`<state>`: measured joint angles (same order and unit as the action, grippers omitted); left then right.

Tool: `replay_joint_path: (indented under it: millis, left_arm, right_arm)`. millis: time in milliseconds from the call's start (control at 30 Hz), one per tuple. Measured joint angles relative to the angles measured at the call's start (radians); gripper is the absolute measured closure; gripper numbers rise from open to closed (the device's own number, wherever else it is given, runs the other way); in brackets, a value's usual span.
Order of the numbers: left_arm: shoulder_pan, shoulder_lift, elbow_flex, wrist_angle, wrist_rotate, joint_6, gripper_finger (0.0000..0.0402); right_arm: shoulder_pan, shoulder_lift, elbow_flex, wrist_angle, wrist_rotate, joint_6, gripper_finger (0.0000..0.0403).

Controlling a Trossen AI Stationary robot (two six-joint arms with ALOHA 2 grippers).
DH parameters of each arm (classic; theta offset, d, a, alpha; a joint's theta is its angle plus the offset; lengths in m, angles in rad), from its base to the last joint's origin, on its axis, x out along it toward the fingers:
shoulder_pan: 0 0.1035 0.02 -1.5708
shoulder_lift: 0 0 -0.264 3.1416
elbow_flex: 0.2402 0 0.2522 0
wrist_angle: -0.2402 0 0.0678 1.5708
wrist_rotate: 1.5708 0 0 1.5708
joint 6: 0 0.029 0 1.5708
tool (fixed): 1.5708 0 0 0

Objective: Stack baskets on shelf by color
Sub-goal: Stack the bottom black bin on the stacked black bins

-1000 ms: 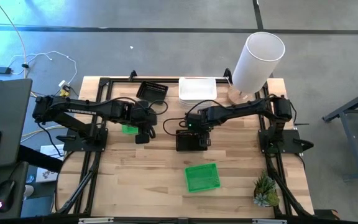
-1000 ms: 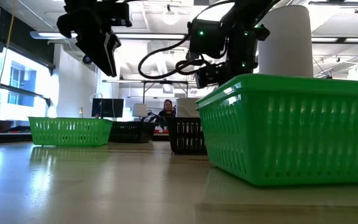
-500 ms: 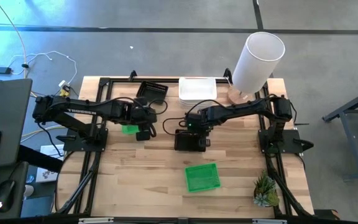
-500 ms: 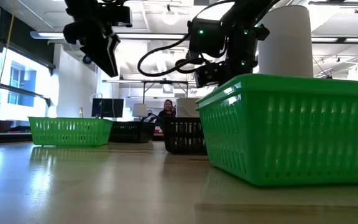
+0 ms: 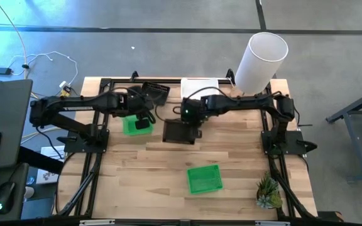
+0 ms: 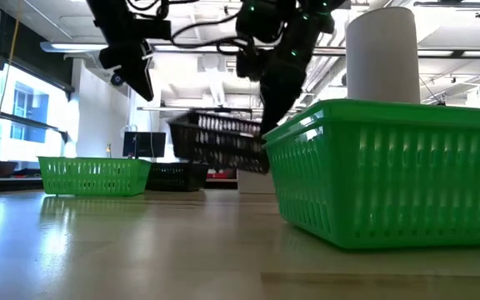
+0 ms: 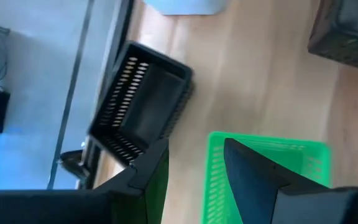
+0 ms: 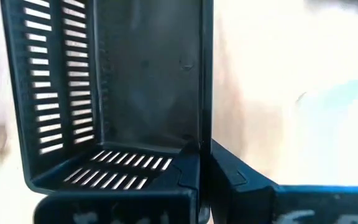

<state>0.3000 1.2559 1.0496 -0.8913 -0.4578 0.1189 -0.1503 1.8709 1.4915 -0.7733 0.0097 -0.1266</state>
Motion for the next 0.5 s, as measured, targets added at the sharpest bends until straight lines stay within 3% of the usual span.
replay_joint_path:
  millis: [500]
  left_arm:
    - [0.190, -0.191, 0.000, 0.008, 0.000, -0.020, 0.0261]
  right_arm:
    - [-0.119, 0.000, 0.259, 0.059, -0.002, -0.039, 0.0403]
